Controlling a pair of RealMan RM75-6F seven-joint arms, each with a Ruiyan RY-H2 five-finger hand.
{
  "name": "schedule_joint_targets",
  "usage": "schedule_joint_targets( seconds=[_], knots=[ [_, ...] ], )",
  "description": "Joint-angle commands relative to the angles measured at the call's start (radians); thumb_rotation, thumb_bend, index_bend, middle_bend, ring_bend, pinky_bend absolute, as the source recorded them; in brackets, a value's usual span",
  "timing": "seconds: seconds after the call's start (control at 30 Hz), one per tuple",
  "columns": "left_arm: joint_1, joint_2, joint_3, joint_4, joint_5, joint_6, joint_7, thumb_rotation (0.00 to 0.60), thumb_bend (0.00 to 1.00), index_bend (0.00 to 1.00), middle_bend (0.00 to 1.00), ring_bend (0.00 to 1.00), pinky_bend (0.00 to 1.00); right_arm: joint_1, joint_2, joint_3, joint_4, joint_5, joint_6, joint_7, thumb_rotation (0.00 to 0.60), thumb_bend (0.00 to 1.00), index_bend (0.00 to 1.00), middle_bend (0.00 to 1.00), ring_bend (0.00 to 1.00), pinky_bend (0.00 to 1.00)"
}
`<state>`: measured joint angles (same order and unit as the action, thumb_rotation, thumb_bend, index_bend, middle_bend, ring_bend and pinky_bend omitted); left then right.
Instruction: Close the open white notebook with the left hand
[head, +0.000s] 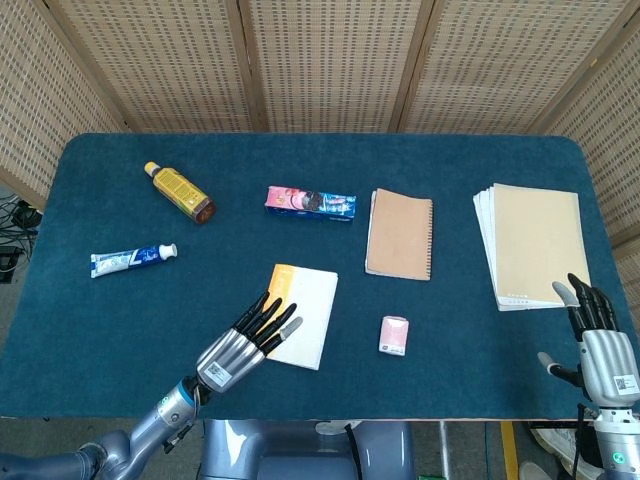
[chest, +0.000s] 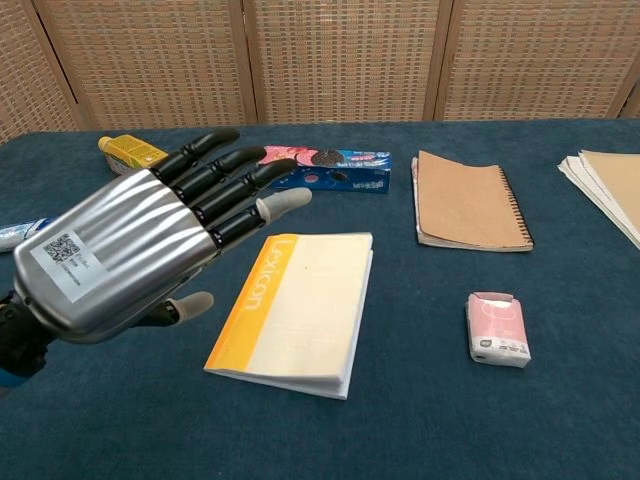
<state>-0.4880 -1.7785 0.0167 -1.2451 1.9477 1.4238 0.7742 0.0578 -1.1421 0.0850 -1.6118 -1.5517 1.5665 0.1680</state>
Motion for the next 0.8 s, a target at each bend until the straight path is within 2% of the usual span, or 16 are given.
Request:
schedule_joint_targets(
  seconds=[0.03,0.27,0.43,0.57,0.8],
  knots=[
    [0.021,0.020,0.012,-0.023,-0.022,0.008,-0.033,0.600,0.21,0.00,0.00,0.00,0.00,0.001,0.004,-0.003,0.001,-0.004,-0.002,0.001,0.600,0.13,0.02,0.00,0.00,0.00],
    [0.162,0.131,0.038,-0.149,-0.150,0.120,-0.170,0.600,0.20,0.00,0.00,0.00,0.00,-0.001,-0.007,0.004,0.017,-0.003,0.011,-0.024,0.600,0.13,0.02,0.00,0.00,0.00],
    [0.236,0.278,0.063,-0.290,-0.259,0.119,-0.231,0.600,0.18,0.00,0.00,0.00,0.00,0.000,-0.005,0.000,0.011,-0.004,0.006,-0.047,0.600,0.13,0.02,0.00,0.00,0.00],
    [0.287,0.366,0.083,-0.332,-0.295,0.148,-0.264,0.600,0.17,0.00,0.00,0.00,0.00,0.001,-0.010,-0.001,0.015,-0.005,0.006,-0.092,0.600,0.13,0.02,0.00,0.00,0.00],
    [0.344,0.466,0.102,-0.389,-0.387,0.128,-0.339,0.600,0.17,0.00,0.00,0.00,0.00,0.004,-0.013,-0.002,0.005,0.005,-0.008,-0.155,0.600,0.13,0.02,0.00,0.00,0.00]
  ],
)
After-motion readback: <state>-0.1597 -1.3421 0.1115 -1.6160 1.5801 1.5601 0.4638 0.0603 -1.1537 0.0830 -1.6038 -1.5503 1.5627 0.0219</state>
